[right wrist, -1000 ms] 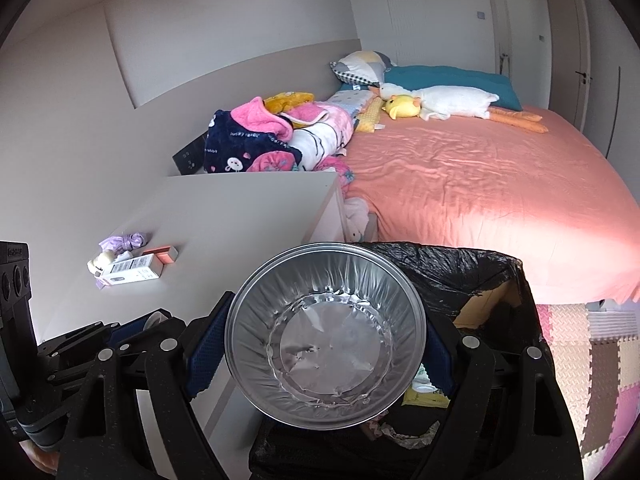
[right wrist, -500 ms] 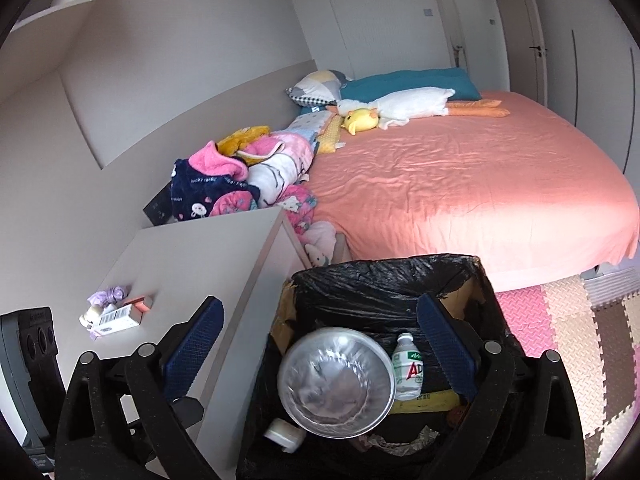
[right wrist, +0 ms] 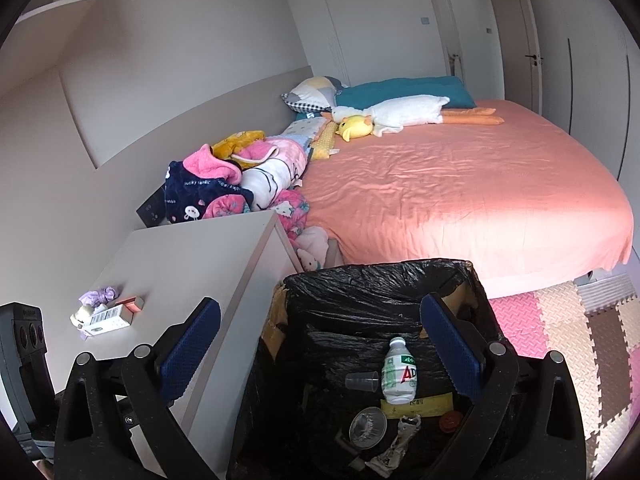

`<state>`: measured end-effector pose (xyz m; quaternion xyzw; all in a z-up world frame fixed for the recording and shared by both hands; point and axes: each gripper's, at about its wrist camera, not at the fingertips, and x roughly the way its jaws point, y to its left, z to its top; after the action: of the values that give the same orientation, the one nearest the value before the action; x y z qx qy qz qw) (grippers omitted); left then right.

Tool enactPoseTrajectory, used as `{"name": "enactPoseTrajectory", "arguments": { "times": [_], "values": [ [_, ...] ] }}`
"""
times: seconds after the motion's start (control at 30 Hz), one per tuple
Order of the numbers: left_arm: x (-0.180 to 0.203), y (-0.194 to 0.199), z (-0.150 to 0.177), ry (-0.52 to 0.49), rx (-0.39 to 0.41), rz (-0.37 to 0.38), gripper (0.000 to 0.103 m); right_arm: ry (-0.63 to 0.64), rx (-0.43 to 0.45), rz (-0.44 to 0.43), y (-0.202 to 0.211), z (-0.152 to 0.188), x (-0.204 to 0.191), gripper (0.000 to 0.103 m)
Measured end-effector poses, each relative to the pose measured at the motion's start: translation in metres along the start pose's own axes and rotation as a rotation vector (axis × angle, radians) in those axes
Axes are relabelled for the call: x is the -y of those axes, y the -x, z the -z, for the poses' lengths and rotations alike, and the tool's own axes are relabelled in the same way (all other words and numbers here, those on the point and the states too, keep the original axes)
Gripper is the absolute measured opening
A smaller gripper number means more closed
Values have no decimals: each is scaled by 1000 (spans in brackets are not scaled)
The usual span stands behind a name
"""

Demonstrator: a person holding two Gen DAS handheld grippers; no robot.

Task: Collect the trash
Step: 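Carry cup and foil bowl over the trash bag and open both grippers, then grasp the long white box with the left gripper while the right grasps the pink box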

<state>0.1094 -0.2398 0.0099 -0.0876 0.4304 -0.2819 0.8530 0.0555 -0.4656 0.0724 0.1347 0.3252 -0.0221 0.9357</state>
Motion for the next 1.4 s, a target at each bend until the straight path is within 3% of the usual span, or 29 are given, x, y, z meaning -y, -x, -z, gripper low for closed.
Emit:
{"name": "enactPoseTrajectory", "arguments": {
  "times": [0.3, 0.93, 1.17, 1.4],
  "values": [
    [-33, 17, 5, 46, 40, -84, 96, 39, -13, -60, -13, 7, -35, 100],
    [-119, 57, -4, 304, 136, -271, 96, 117, -41, -148, -58, 2, -103, 100],
    [-143, 63, -16, 366, 159, -355, 96, 195, -55, -166, -78, -3, -133, 100],
    [-172, 65, -31, 489, 184, -409, 96, 183, -62, -186, -92, -8, -144, 100]
  ]
}}
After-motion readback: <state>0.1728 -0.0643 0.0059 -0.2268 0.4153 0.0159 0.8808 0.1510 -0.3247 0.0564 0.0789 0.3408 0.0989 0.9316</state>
